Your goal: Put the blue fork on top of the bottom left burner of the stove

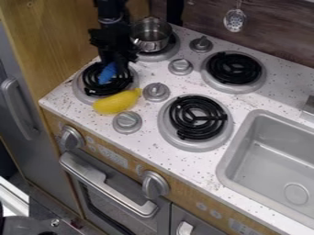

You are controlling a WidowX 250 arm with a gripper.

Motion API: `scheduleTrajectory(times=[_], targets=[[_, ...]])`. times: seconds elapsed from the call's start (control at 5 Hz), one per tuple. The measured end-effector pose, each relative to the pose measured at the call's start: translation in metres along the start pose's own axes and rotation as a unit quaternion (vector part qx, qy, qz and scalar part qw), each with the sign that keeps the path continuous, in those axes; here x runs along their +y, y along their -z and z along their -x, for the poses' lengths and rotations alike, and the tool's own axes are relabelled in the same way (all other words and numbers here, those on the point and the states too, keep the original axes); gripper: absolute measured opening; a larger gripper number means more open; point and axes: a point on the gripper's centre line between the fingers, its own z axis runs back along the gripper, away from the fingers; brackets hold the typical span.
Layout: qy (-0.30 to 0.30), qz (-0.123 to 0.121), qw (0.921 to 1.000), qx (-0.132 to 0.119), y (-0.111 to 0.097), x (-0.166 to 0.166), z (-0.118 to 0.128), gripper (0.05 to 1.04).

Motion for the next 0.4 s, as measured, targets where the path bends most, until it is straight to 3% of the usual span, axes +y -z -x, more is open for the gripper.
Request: scheduleTrajectory(times=[0.2, 0.4], targets=[[-0.001, 0.009, 0.9999, 0.012, 0.018, 0.014, 0.008, 0.393], [0.0, 0.016, 0.9991, 0.04, 0.036, 0.024, 0.011, 0.393]])
